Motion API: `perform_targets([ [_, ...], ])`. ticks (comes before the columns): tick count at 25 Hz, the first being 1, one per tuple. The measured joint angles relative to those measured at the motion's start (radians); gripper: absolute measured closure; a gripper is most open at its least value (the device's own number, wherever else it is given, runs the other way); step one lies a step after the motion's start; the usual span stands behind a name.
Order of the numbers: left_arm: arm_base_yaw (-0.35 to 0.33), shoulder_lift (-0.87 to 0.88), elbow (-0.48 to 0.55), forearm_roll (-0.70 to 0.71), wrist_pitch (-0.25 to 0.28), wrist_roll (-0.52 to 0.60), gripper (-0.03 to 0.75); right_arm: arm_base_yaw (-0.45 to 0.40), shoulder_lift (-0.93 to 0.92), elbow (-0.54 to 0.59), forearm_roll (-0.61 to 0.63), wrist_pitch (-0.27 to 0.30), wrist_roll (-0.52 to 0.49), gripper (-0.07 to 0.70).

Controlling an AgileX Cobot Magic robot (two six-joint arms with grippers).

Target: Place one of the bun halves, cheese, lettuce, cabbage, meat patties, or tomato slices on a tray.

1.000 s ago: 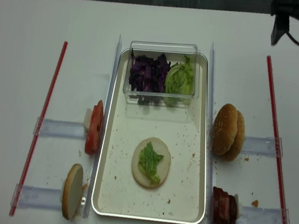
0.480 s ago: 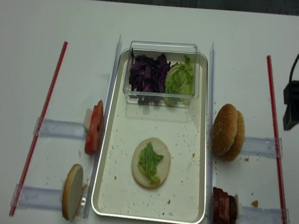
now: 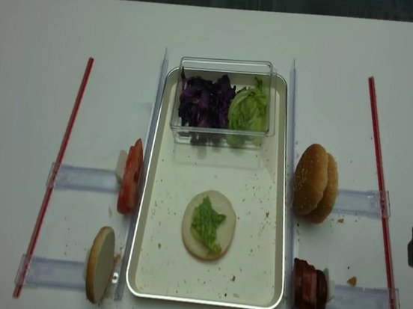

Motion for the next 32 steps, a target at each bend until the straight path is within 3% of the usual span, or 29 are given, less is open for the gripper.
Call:
perform_targets([
  [9, 0.000, 0.000, 0.000, 0.000, 0.000, 0.000, 0.151, 0.000, -0.301, 0.211, -0.011, -0.090, -0.023, -0.060],
  [32, 0.000, 0.000, 0.000, 0.000, 0.000, 0.000, 0.151, 0.000, -0.907, 0.215, -0.005, -0.084, -0.029, -0.060],
])
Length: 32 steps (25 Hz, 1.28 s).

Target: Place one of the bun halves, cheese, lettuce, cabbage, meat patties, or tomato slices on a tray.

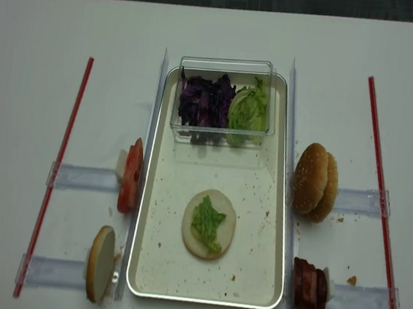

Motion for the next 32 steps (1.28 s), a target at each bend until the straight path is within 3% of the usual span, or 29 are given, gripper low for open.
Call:
perform_targets([
  [32, 0.000, 0.000, 0.000, 0.000, 0.000, 0.000, 0.151, 0.000, -0.007, 0.000, 0.000, 0.005, 0.004, -0.060],
])
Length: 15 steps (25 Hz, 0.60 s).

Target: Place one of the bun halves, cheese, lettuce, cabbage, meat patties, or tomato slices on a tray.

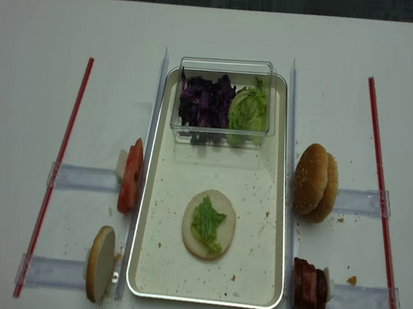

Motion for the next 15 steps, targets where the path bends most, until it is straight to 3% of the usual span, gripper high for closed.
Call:
perform_targets([
  [15, 0.000, 0.000, 0.000, 0.000, 0.000, 0.000, 0.151, 0.000, 0.000, 0.000, 0.000, 0.000, 0.000, -0.060],
])
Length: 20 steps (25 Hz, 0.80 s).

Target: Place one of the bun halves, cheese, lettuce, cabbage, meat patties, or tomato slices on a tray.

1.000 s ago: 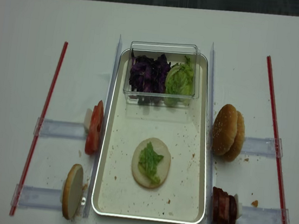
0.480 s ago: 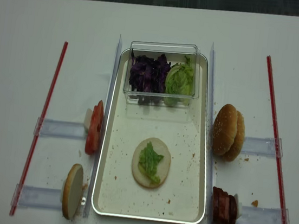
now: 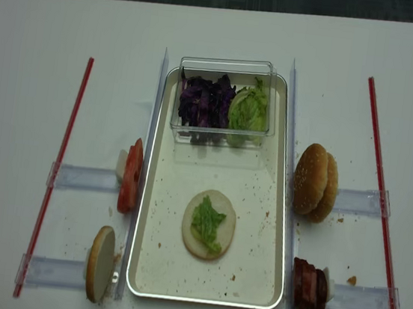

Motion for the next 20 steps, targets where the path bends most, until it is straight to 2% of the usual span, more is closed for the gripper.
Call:
perform_targets([
  [20, 0.000, 0.000, 0.000, 0.000, 0.000, 0.000, 0.151, 0.000, 0.000, 0.000, 0.000, 0.000, 0.000, -0.020],
])
